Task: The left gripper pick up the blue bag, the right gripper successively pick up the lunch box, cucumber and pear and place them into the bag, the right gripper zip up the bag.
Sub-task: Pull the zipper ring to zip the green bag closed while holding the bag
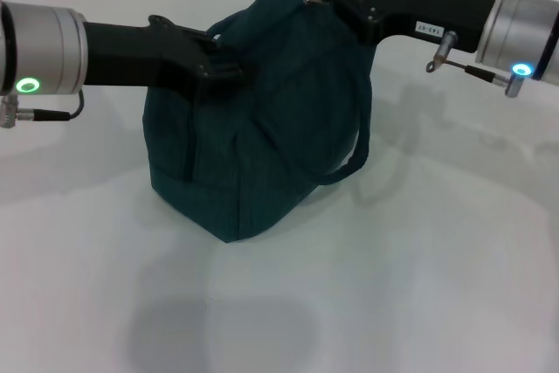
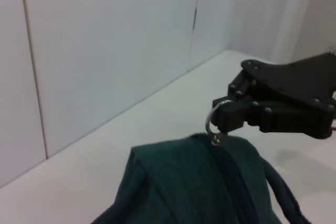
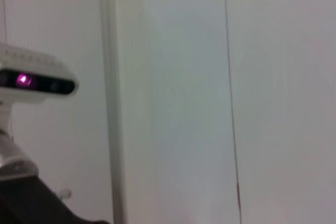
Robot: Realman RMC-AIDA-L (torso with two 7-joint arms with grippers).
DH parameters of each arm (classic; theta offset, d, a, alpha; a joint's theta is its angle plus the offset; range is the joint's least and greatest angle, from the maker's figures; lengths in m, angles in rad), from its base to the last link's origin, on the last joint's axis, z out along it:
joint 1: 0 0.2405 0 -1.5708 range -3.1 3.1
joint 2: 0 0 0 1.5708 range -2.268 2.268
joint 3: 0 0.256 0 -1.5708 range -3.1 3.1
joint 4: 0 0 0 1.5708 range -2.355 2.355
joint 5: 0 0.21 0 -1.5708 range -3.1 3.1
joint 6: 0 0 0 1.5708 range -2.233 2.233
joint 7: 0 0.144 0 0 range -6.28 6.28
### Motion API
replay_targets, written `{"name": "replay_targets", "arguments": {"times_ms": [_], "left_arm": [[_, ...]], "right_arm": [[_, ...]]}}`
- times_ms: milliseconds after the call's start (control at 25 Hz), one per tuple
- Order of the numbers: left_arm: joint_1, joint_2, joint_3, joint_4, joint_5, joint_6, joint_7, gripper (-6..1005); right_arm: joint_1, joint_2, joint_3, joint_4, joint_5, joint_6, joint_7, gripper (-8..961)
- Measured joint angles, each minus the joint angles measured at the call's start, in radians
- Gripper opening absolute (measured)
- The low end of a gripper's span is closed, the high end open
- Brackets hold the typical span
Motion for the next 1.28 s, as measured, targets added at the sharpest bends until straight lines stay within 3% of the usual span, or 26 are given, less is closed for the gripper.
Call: {"name": "replay_targets", "arguments": {"times_ms": [400, 680, 1080, 1280], "left_arm": [[0.047, 0.001, -0.002, 0.030, -0.083, -0.018, 0.006, 199], [0.085, 0.001, 0.007, 0.081, -0.164, -0.018, 0.028, 140], [0.072, -0.002, 0.012, 0.053, -0.194, -0.032, 0.035, 19], [0.066, -0.002, 0.015, 0.042, -0.206, -0.047, 0.036, 116]], "right_arm": [[-0.023, -0.005, 0.000, 0.067, 0.196, -0.037, 0.016, 15], [-0.028, -0.004, 0.001, 0.101, 0.228, -0.056, 0.073, 15], [-0.043, -0.003, 0.002, 0.108, 0.231, -0.053, 0.076, 15], [-0.042, -0.004, 0.001, 0.115, 0.231, -0.053, 0.069, 15]]}}
